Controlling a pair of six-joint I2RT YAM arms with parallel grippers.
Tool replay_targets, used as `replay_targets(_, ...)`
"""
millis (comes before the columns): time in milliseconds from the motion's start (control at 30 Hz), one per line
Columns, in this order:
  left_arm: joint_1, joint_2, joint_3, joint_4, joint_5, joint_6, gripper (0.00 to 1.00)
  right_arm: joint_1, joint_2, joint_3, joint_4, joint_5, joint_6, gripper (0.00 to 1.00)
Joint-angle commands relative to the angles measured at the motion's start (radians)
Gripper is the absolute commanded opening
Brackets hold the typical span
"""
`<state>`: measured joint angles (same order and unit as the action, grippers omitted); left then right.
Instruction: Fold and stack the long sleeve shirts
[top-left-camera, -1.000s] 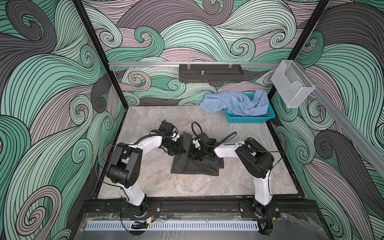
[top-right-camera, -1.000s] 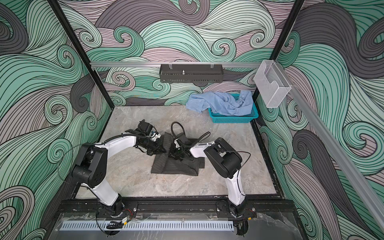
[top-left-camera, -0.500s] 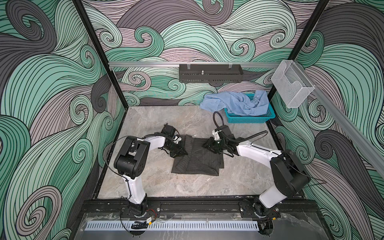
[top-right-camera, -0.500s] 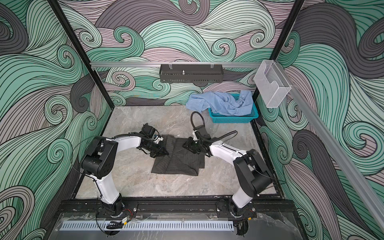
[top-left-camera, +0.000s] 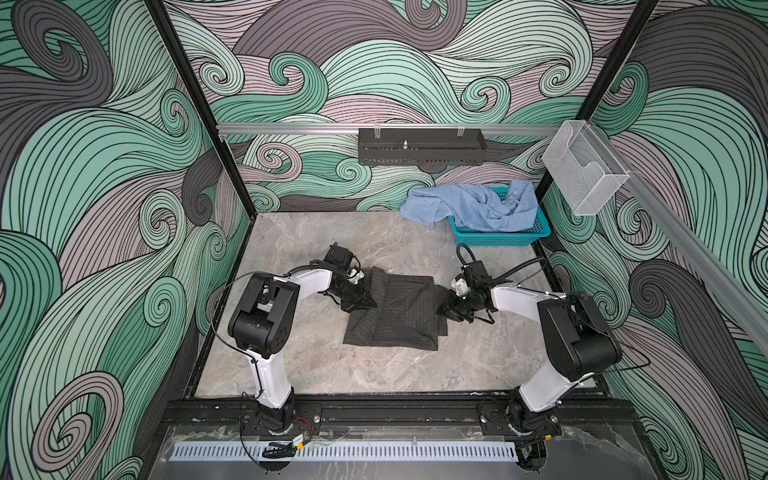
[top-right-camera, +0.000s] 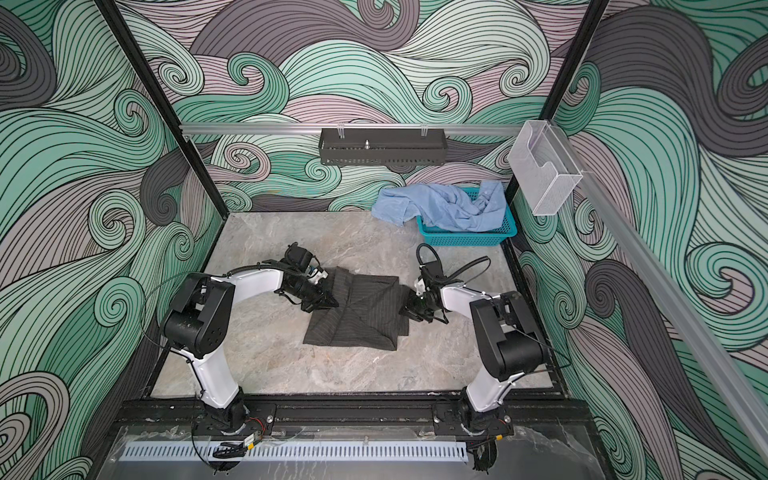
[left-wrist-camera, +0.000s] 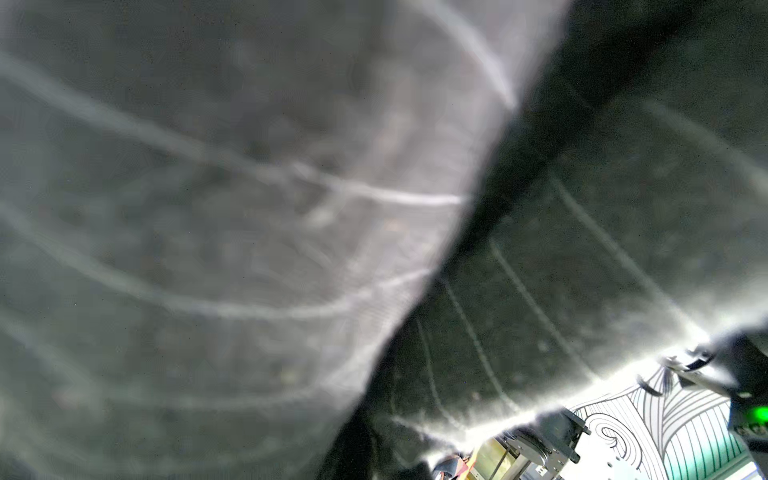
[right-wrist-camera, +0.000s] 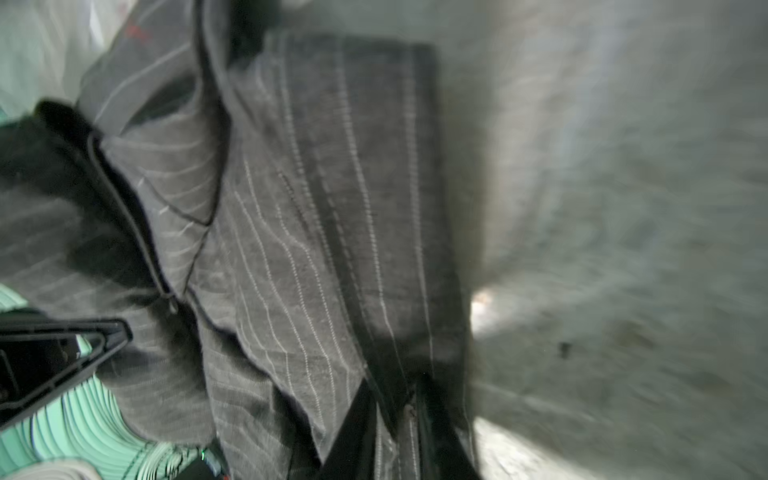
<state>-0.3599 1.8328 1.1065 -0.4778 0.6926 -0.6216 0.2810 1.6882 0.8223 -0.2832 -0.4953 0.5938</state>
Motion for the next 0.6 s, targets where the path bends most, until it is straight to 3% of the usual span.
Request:
replay_targets(0,-0.022,-0.073,0.074,-0.081,-0.032,-0.015,0.0,-0.003,0.058,0.008,-0.02,-0.038,-0.045,0.16)
replay_targets(300,-0.168,-0.098,0.287,-0.226,-0.187,-0.034,0.0,-0.003,0.061,0.024,-0.07,-0.041,-0.077,0.14)
replay_targets(567,-0.307,0.082,0.43,-0.194,-0.196,-0.058,0.0,-0.003,0.065,0.023,-0.07,-0.043,-0.086,0.14)
